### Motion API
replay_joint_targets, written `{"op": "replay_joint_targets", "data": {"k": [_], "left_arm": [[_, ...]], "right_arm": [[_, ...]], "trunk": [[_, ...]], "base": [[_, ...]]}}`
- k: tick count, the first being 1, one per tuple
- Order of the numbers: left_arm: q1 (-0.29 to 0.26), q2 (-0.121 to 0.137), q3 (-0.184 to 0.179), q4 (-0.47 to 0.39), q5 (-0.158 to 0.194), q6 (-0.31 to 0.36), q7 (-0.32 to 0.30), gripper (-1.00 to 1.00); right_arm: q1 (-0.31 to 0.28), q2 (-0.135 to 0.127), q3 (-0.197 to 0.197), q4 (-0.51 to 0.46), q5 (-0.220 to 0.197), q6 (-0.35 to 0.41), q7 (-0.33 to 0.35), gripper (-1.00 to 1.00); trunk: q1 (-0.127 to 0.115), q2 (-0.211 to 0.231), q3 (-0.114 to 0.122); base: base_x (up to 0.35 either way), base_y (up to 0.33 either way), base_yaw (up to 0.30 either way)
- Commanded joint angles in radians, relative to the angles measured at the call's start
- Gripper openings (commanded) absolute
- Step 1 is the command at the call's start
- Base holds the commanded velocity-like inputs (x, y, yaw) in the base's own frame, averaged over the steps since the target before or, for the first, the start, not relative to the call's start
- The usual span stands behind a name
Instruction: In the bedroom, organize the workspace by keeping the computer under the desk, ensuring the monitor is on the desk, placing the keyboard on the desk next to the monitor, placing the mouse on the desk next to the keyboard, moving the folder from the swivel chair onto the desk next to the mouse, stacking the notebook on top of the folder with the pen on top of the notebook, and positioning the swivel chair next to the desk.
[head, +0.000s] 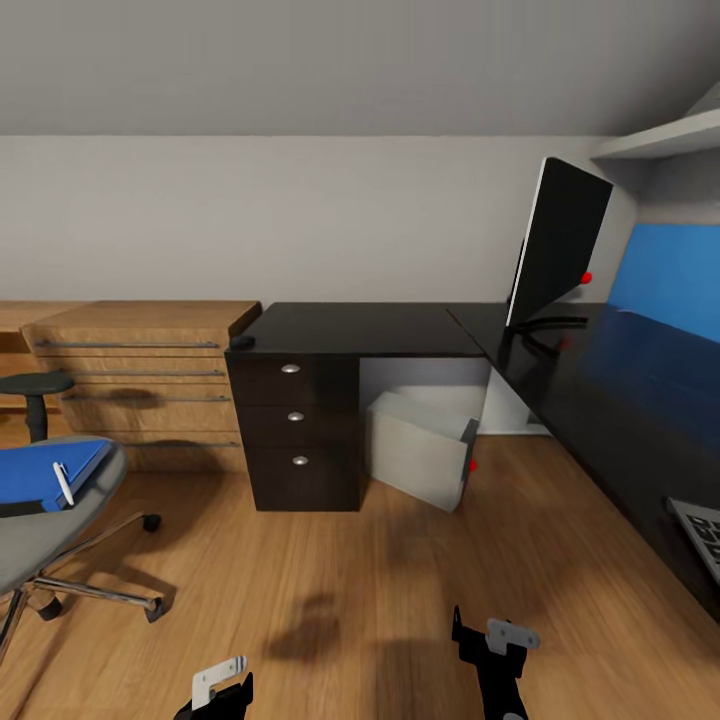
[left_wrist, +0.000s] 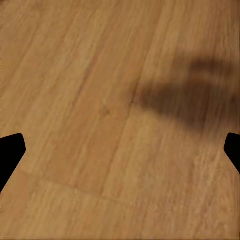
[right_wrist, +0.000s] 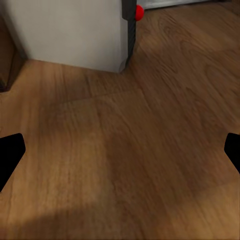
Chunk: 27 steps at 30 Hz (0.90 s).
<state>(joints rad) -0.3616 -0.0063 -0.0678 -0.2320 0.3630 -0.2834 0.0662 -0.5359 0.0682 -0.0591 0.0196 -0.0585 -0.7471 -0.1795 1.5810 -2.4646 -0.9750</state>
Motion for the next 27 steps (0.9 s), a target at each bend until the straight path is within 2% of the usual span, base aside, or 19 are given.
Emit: {"op": "replay_joint_targets", "data": {"k": [1,15,20,24,27], "left_arm": [[0.0,0.0,-0.007,0.001,0.004,-0.003,0.007,1.0],[0.0,0.003,-0.009,0.005,0.006,0.003,0.01,1.0],[0.0,0.004,-0.009,0.069,0.004,-0.002,0.007,1.0],[0.0,0.003,-0.01,0.084,0.002,-0.003,0.003,1.0],[0.0,0.003,-0.012,0.09,-0.016,-0.005,0.002,1.0]], "right_arm": [[-0.001,0.0,-0.005,0.003,-0.002,-0.004,0.003,1.0],[0.001,0.001,-0.005,0.003,-0.001,-0.002,0.004,1.0],[0.006,0.001,-0.005,0.003,-0.001,-0.001,0.005,1.0],[0.006,0.001,-0.005,0.003,-0.001,-0.001,0.005,1.0],[0.007,0.0,-0.005,0.003,-0.001,-0.001,0.005,1.0]], "trunk": [[-0.004,0.007,0.002],[-0.058,0.105,0.046],[-0.077,0.14,0.062],[-0.092,0.168,0.074],[-0.104,0.189,0.084]], "base": [[0.0,0.0,0.0],[0.0,0.0,0.0],[0.0,0.0,0.0],[-0.104,0.0,0.0],[-0.258,0.0,0.0]]}}
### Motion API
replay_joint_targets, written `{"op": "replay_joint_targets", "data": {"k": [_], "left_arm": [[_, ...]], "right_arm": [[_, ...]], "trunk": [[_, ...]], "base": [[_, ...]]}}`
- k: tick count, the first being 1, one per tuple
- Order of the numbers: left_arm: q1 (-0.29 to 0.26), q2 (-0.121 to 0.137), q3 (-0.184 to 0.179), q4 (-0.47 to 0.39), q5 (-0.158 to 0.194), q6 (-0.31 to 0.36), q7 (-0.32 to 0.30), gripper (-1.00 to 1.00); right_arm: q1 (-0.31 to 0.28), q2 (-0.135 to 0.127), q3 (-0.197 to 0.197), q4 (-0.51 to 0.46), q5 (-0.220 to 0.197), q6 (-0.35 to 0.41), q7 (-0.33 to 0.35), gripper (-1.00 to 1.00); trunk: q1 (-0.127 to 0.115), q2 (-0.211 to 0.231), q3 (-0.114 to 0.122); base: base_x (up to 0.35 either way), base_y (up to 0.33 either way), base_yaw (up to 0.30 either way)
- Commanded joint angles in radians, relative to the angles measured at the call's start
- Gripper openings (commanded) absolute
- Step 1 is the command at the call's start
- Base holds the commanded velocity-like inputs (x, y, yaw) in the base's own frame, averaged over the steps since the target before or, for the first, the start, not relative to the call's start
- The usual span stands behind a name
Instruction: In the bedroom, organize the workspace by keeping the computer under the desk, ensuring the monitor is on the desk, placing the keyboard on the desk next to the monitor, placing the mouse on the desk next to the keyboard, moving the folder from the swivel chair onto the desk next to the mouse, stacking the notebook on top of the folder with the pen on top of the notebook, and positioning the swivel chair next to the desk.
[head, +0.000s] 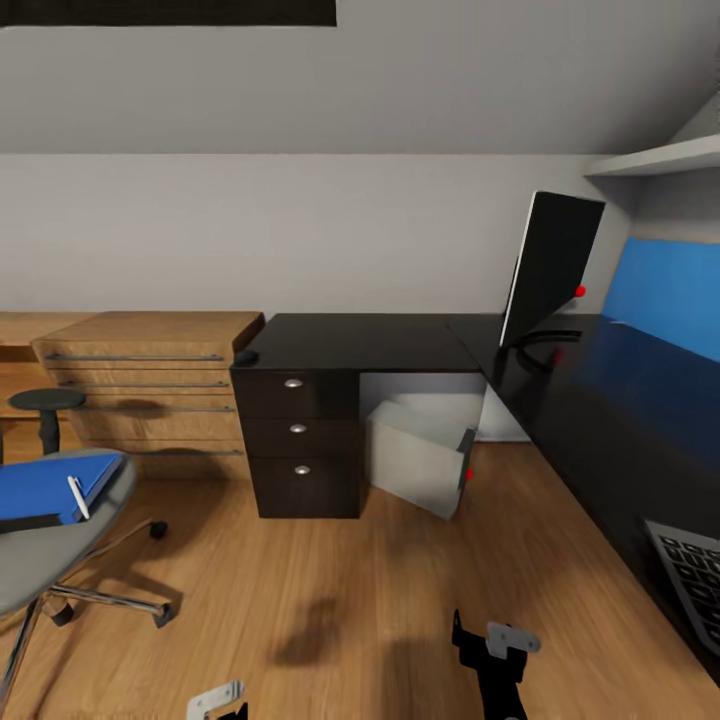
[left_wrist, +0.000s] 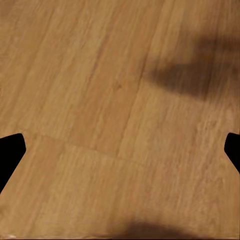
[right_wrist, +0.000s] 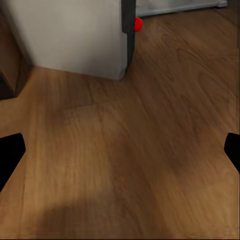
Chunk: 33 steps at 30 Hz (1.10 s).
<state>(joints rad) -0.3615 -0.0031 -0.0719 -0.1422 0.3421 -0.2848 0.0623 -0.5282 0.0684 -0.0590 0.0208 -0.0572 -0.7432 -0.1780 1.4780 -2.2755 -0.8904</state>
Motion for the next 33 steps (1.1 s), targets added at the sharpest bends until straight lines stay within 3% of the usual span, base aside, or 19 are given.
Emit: {"op": "replay_joint_targets", "data": {"k": [1,11,16,20,22,25,33], "left_arm": [[0.0,0.0,-0.008,0.001,-0.001,-0.003,0.006,1.0],[0.0,0.002,-0.006,0.003,-0.011,-0.011,0.005,1.0],[0.0,0.004,-0.006,0.014,-0.01,-0.1,0.002,1.0],[0.0,0.005,-0.006,0.061,-0.011,-0.162,-0.005,1.0],[0.0,0.003,-0.007,0.08,-0.011,-0.207,-0.011,1.0],[0.0,0.003,-0.007,0.102,-0.009,-0.234,-0.014,1.0],[0.005,0.029,-0.007,0.121,-0.008,-0.253,-0.039,1.0]], "right_arm": [[-0.001,0.0,-0.005,0.002,-0.003,-0.005,0.003,1.0],[-0.001,0.004,-0.004,0.002,0.0,-0.005,0.008,1.0],[0.007,-0.001,-0.001,0.001,0.008,-0.007,0.027,1.0],[0.031,-0.012,0.0,0.0,0.056,-0.008,0.07,1.0],[0.057,-0.017,0.001,-0.001,0.107,-0.012,0.093,1.0],[0.078,-0.014,0.001,-0.001,0.145,-0.014,0.094,1.0],[0.087,-0.021,-0.002,-0.001,0.156,-0.03,0.048,1.0]], "trunk": [[-0.005,0.007,0.002],[-0.043,0.077,0.034],[-0.062,0.112,0.049],[-0.078,0.14,0.062],[-0.085,0.154,0.068],[-0.097,0.175,0.078],[-0.127,0.231,0.103]], "base": [[-0.294,0.0,0.0],[-0.292,0.0,0.0],[-0.06,0.0,0.0],[-0.009,0.0,0.0],[-0.003,0.0,0.0],[-0.001,0.0,0.0],[0.0,0.0,0.0]]}}
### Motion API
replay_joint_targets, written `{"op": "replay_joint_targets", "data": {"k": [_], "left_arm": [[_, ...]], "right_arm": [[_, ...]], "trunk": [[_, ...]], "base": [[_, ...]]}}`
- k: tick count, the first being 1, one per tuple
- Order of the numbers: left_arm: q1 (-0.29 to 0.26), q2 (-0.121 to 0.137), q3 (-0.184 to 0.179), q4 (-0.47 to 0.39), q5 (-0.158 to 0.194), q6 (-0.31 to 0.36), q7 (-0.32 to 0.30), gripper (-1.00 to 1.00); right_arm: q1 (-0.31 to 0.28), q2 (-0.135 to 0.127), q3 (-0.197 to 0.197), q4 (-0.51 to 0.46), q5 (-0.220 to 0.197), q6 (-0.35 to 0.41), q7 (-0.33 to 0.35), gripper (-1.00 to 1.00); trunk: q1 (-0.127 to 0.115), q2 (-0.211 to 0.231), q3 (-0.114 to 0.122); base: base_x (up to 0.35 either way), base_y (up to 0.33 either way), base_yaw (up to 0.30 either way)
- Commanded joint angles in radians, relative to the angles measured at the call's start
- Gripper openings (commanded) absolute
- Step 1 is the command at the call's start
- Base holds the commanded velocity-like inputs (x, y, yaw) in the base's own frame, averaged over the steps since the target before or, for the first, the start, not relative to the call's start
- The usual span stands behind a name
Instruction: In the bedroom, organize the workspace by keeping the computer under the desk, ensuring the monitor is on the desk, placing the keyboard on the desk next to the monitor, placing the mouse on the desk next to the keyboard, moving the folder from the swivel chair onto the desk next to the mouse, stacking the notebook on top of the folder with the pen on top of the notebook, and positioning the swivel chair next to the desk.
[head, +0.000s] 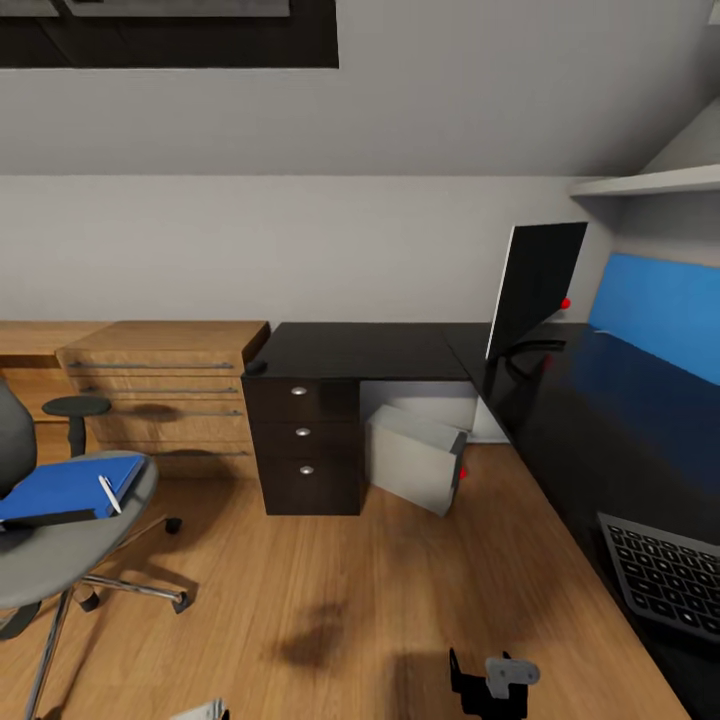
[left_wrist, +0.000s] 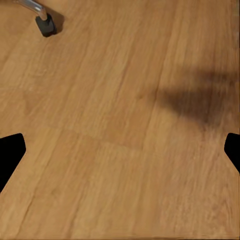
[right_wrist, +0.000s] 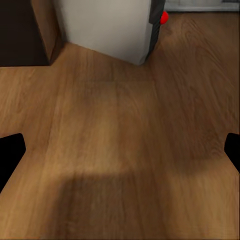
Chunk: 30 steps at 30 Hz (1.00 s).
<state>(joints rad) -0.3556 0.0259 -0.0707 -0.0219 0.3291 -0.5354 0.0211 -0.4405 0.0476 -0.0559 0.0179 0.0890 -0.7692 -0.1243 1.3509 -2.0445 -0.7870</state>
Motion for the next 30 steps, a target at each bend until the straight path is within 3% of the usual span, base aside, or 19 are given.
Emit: {"op": "replay_joint_targets", "data": {"k": [1,9,30], "left_arm": [[0.004,0.001,-0.008,0.001,0.005,-0.006,-0.007,1.0],[0.044,0.002,-0.009,0.001,0.005,-0.068,-0.126,1.0],[0.049,0.003,-0.008,0.0,0.006,-0.078,-0.139,1.0]], "right_arm": [[0.0,0.0,-0.005,0.002,0.01,-0.01,-0.009,1.0],[0.041,0.001,-0.003,0.001,0.019,-0.054,-0.015,1.0],[0.051,0.0,-0.004,0.002,0.028,-0.059,-0.013,1.0]], "trunk": [[-0.004,0.007,0.002],[-0.035,0.063,0.027],[-0.115,0.21,0.093]], "base": [[0.0,0.0,0.0],[0.0,0.0,0.0],[0.0,0.0,0.0]]}}
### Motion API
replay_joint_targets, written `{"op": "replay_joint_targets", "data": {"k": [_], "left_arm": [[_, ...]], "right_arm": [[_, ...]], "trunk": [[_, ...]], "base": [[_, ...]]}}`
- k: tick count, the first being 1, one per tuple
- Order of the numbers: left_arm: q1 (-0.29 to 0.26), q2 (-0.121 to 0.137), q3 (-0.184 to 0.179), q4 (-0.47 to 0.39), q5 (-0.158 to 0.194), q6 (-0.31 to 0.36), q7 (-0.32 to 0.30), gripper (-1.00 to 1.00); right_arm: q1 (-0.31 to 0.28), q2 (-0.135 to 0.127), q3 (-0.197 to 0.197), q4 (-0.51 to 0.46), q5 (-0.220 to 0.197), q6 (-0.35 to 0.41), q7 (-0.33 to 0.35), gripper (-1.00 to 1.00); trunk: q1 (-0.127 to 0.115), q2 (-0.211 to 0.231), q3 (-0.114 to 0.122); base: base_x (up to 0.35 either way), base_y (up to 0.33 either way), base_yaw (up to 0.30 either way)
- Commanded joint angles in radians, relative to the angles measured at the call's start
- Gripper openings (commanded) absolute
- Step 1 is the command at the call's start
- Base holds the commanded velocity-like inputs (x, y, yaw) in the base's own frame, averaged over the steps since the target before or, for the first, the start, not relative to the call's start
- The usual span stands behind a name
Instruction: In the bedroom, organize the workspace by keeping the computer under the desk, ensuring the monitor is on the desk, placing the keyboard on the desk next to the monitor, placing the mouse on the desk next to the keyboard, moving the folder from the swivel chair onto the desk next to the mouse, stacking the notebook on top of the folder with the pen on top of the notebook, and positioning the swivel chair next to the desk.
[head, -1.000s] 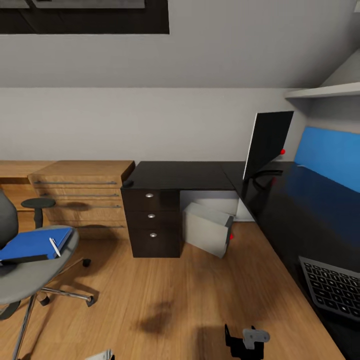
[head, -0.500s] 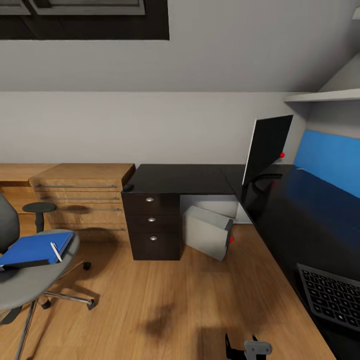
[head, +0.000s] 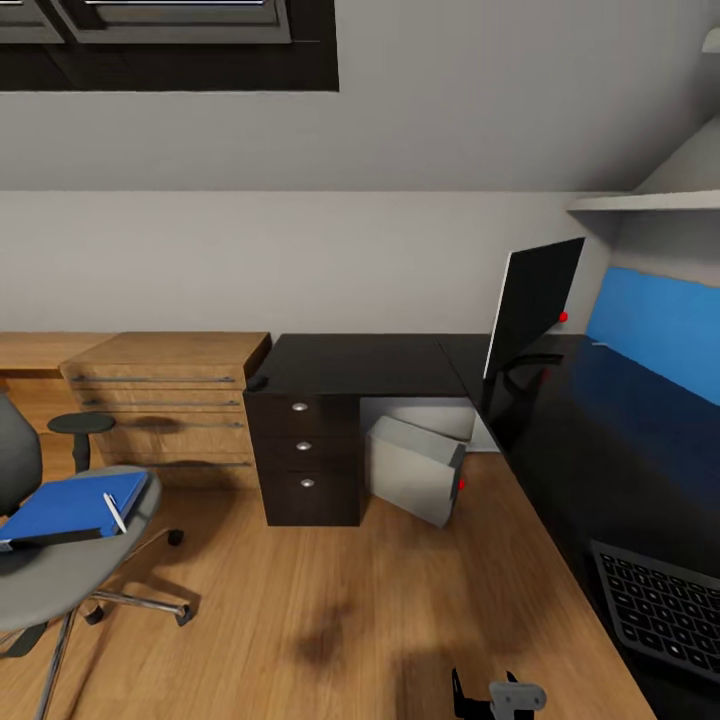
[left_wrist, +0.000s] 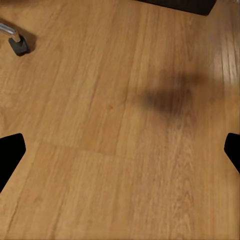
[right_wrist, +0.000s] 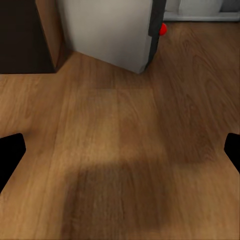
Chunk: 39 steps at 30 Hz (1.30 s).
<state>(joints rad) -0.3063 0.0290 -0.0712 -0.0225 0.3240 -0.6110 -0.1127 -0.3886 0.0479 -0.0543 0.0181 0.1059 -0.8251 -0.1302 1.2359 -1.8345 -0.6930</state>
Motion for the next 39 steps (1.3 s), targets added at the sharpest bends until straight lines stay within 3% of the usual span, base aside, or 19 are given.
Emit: {"op": "replay_joint_targets", "data": {"k": [1,10,14,19,39], "left_arm": [[-0.001,0.0,-0.007,0.001,0.011,-0.003,-0.005,1.0],[-0.001,0.0,-0.007,0.001,0.012,-0.003,-0.003,1.0],[0.0,-0.023,-0.006,0.001,0.013,0.005,0.0,1.0],[0.0,-0.05,-0.006,0.001,0.013,0.005,0.001,1.0],[0.0,-0.055,-0.005,0.001,0.013,0.005,0.001,1.0]], "right_arm": [[-0.001,0.0,-0.006,0.002,0.01,-0.003,-0.007,1.0],[-0.001,0.007,-0.004,0.003,0.009,-0.002,-0.008,1.0],[0.005,0.029,-0.004,0.003,0.006,0.018,-0.009,1.0],[0.005,0.029,-0.004,0.003,0.006,0.015,-0.009,1.0],[0.005,0.029,-0.004,0.005,0.006,0.026,-0.007,1.0]], "trunk": [[-0.004,0.007,0.002],[-0.039,0.07,0.03],[-0.05,0.091,0.04],[-0.069,0.126,0.055],[-0.146,0.266,0.118]], "base": [[0.0,0.0,0.0],[0.0,0.0,0.0],[0.0,0.0,0.0],[0.0,0.0,0.0],[0.0,0.0,0.0]]}}
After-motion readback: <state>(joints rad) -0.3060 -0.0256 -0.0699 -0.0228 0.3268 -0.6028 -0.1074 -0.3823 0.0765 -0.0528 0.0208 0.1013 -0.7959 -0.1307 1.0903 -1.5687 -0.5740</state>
